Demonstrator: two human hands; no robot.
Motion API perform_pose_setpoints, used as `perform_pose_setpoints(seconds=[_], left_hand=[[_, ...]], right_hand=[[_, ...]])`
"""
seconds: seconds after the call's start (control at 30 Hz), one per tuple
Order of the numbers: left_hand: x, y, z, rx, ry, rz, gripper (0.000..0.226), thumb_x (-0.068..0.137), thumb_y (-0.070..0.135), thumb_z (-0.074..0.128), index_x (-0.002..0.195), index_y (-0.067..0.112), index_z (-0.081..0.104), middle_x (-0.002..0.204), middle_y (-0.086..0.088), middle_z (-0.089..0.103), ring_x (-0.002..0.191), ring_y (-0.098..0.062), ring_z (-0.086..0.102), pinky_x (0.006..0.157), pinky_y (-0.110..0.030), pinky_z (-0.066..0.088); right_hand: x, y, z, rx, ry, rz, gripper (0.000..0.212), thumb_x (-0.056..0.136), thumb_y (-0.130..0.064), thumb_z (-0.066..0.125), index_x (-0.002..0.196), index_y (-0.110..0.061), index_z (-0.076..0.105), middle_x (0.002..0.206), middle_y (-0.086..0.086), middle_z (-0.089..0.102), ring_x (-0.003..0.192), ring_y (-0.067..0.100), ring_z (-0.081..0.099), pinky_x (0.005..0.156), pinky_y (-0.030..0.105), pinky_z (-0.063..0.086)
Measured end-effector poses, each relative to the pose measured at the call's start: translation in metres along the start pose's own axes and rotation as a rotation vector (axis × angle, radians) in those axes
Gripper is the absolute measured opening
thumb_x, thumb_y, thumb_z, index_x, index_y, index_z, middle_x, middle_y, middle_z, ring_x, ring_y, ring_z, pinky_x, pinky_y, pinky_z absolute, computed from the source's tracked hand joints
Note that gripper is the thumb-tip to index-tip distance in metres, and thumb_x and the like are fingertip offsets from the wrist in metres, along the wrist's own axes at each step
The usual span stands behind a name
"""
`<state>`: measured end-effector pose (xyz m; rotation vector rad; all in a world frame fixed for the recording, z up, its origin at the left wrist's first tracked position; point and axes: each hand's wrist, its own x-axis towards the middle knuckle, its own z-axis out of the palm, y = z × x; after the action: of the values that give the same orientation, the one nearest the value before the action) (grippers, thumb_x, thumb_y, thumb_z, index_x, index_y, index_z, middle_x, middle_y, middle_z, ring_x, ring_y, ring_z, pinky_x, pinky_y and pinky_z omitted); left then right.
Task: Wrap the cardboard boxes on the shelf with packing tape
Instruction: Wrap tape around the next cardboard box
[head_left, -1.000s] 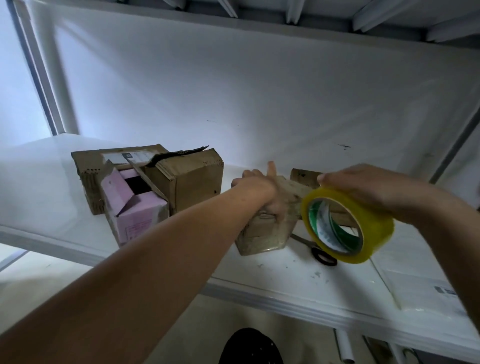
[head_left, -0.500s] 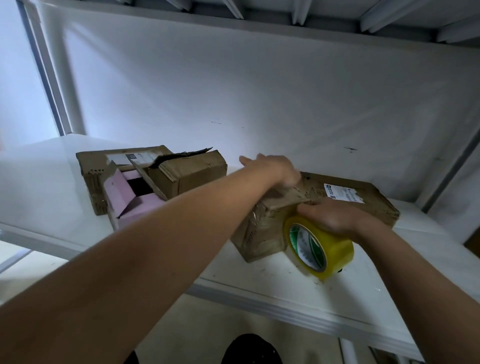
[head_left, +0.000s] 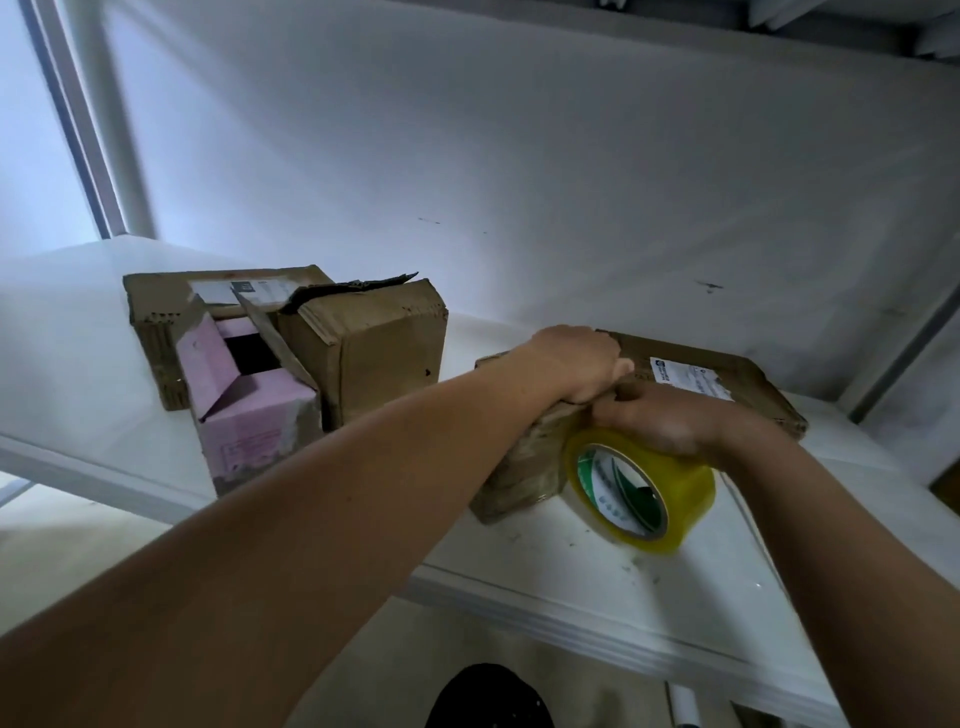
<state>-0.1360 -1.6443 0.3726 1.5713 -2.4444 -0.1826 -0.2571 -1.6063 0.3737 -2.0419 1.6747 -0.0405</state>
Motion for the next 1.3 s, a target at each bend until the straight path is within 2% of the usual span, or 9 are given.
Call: perform_pose_setpoints(seconds=[0.23, 0.43, 0.5, 0.67, 0.87, 0.97, 1.07, 1.17, 1.3], left_hand=[[0.021, 0.002, 0.013, 0.042, 0.136, -0.191, 0.011, 0.094, 0.015, 0.051, 0.083, 0.013, 0.048, 0.071, 0.001, 0.044, 0.077, -0.018, 0.050, 0.067, -0.029, 0.041], [0.007, -0.012, -0.007, -0.716, 0.317, -0.252, 0.022, 0.097, 0.011, 0.046, 0.116, 0.005, 0.057, 0.108, -0.011, 0.067, 0.104, -0.024, 0.060, 0.095, -0.035, 0.045], [-0.006, -0.015, -0.009, -0.708, 0.353, -0.242, 0.027, 0.101, 0.021, 0.038, 0.116, 0.008, 0.056, 0.114, -0.009, 0.064, 0.106, -0.022, 0.057, 0.092, -0.032, 0.044], [-0.043, -0.014, -0.009, 0.015, 0.014, -0.129, 0.053, 0.096, 0.054, 0.030, 0.128, 0.017, 0.051, 0.141, -0.012, 0.043, 0.123, -0.031, 0.043, 0.097, -0.042, 0.035], [-0.084, -0.040, -0.036, -0.035, -0.285, -0.166, 0.092, 0.086, 0.066, 0.045, 0.154, 0.021, 0.002, 0.161, -0.003, -0.001, 0.147, -0.026, 0.005, 0.116, -0.040, 0.016], [-0.095, -0.059, -0.051, -0.263, -0.261, -0.217, 0.074, 0.079, 0.053, 0.059, 0.141, 0.020, 0.037, 0.136, 0.001, 0.045, 0.119, -0.018, 0.047, 0.092, -0.025, 0.045], [-0.105, -0.089, -0.038, -0.743, -0.220, -0.293, 0.016, 0.092, 0.026, 0.050, 0.106, 0.022, 0.055, 0.101, 0.002, 0.053, 0.083, -0.011, 0.054, 0.063, -0.013, 0.048], [-0.115, -0.113, -0.019, -1.144, -0.246, -0.376, 0.020, 0.095, 0.012, 0.040, 0.109, 0.015, 0.053, 0.098, -0.013, 0.057, 0.089, -0.027, 0.057, 0.078, -0.031, 0.050], [-0.115, -0.126, -0.017, -1.071, -0.277, -0.546, 0.021, 0.094, 0.011, 0.038, 0.099, 0.010, 0.059, 0.078, -0.005, 0.067, 0.069, -0.018, 0.065, 0.065, -0.028, 0.056]], right_hand=[[0.001, 0.001, 0.000, -0.036, -0.009, 0.033, 0.040, 0.091, -0.054, 0.043, 0.126, -0.033, 0.048, 0.116, 0.000, 0.052, 0.104, 0.021, 0.050, 0.088, 0.033, 0.039], [0.001, 0.000, -0.001, 0.030, -0.021, 0.065, 0.032, 0.089, -0.057, 0.044, 0.112, -0.035, 0.047, 0.114, 0.001, 0.054, 0.102, 0.022, 0.052, 0.090, 0.037, 0.042], [0.000, 0.000, 0.001, 0.055, -0.001, 0.059, 0.032, 0.089, -0.056, 0.045, 0.112, -0.033, 0.051, 0.111, 0.001, 0.056, 0.099, 0.021, 0.053, 0.089, 0.037, 0.044], [-0.002, 0.006, 0.010, 0.132, 0.042, -0.014, 0.023, 0.093, -0.053, 0.044, 0.109, -0.038, 0.050, 0.103, -0.004, 0.056, 0.084, 0.010, 0.052, 0.076, 0.032, 0.041], [-0.007, -0.025, -0.014, 0.026, 0.024, -0.091, 0.034, 0.085, -0.055, 0.054, 0.098, -0.028, 0.070, 0.093, -0.002, 0.069, 0.082, 0.019, 0.065, 0.064, 0.028, 0.047], [-0.001, -0.042, -0.025, 0.022, 0.098, -0.139, 0.035, 0.079, -0.058, 0.059, 0.092, -0.026, 0.069, 0.089, 0.001, 0.070, 0.079, 0.022, 0.066, 0.061, 0.029, 0.049], [0.003, -0.050, -0.024, 0.186, 0.122, -0.178, 0.060, 0.054, -0.071, 0.066, 0.097, -0.030, 0.062, 0.101, -0.004, 0.064, 0.090, 0.021, 0.063, 0.067, 0.030, 0.049], [0.009, -0.051, -0.013, 0.494, 0.163, -0.218, 0.103, 0.036, -0.071, 0.068, 0.127, -0.025, 0.053, 0.117, -0.001, 0.059, 0.103, 0.023, 0.060, 0.084, 0.035, 0.048], [0.014, -0.064, 0.007, 0.635, 0.176, -0.330, 0.066, 0.046, -0.071, 0.067, 0.087, -0.018, 0.067, 0.067, -0.001, 0.070, 0.058, 0.011, 0.066, 0.059, 0.028, 0.050]])
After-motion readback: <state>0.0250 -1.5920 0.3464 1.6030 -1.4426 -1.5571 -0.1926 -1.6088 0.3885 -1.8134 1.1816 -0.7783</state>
